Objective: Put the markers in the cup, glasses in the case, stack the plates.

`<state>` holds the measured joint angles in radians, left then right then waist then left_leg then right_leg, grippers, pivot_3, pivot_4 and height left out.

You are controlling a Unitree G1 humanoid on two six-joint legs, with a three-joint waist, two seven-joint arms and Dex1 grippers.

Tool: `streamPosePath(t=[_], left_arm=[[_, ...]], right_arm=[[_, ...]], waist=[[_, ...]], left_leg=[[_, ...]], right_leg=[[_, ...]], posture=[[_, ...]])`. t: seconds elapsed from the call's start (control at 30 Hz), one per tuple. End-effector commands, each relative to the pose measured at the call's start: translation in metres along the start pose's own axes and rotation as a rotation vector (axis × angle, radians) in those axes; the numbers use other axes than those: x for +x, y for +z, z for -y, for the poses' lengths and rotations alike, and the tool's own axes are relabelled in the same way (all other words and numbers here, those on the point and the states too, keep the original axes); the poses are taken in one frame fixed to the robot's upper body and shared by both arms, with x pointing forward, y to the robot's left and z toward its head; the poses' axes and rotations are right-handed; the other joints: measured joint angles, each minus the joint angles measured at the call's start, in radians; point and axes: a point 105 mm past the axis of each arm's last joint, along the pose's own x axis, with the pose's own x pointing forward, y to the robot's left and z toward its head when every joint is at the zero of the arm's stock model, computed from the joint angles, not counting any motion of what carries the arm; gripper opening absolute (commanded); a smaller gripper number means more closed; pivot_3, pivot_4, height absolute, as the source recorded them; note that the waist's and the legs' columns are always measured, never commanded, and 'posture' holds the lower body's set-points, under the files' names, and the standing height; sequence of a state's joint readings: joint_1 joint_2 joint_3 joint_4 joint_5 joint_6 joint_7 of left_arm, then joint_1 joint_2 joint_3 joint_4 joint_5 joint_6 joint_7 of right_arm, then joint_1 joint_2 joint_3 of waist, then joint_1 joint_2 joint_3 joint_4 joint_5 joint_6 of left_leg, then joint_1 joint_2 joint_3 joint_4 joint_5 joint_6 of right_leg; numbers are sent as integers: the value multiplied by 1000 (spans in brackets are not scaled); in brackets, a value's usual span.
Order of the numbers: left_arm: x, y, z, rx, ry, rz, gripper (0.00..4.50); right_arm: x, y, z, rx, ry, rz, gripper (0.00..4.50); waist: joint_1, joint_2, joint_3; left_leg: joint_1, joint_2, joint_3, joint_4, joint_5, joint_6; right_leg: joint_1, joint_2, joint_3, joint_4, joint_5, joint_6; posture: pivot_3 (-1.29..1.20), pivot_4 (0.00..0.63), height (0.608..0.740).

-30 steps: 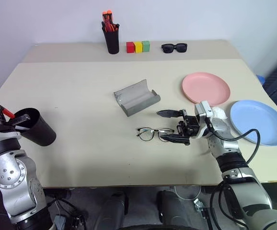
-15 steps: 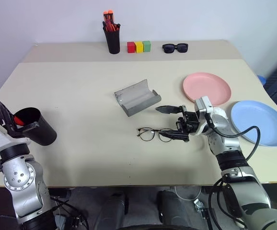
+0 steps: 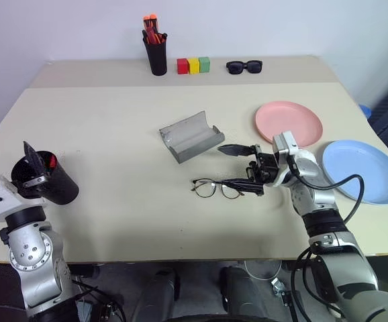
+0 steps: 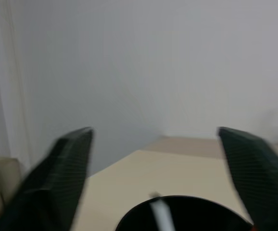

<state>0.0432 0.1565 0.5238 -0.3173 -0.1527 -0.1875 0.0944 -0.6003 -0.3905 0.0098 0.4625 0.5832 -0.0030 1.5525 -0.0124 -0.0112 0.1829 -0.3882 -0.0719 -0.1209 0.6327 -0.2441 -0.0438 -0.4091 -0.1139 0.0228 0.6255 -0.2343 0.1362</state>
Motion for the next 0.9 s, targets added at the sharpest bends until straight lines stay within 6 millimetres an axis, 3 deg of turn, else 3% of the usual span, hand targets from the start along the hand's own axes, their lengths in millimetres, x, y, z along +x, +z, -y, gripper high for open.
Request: streamPosePath(t=[0.03, 0.33, 0.43, 0.6, 0.77, 0.9], left_arm=[[5, 16, 1, -42, -8, 66, 4427], [30, 43, 51, -262, -184, 109, 4427], [38, 42, 70, -329, -249, 58, 4427], [44, 41, 135, -519, -535, -150, 4427], [47, 57, 196, -552, -816, -272, 4427], [45, 56, 226, -585, -988, -389, 4427]], right_arm=[[8, 19, 3, -68, -1, 30, 4500], [6, 32, 15, -40, -140, 27, 4500], [1, 37, 20, -47, -217, 28, 4500], [-17, 45, 34, -142, -471, -18, 4500], [-50, 49, 44, -220, -761, -157, 4500], [-63, 46, 38, -120, -831, -231, 4500]], waist=[[0, 0, 0], [2, 0, 0], [1, 0, 0], [3, 0, 0], [4, -2, 1], [-5, -1, 1]], left_leg=[[0, 0, 0, 0, 0, 0], [-1, 0, -1, 0, 0, 0], [-1, 0, -1, 0, 0, 0], [-2, 0, -2, 0, 0, 0], [-3, -1, -3, 0, 0, 0], [-3, -1, -2, -1, 0, 0]], right_leg=[[0, 0, 0, 0, 0, 0], [0, 0, 0, -1, 0, 0], [0, 0, 0, -2, 0, 0], [0, 1, -1, -2, 0, 0], [-1, 1, -2, -2, 0, 0], [-1, 1, -1, -3, 0, 0]], posture=[[0, 150, 740], [0, 150, 740], [0, 150, 740], [0, 150, 740], [0, 150, 740], [0, 150, 740]])
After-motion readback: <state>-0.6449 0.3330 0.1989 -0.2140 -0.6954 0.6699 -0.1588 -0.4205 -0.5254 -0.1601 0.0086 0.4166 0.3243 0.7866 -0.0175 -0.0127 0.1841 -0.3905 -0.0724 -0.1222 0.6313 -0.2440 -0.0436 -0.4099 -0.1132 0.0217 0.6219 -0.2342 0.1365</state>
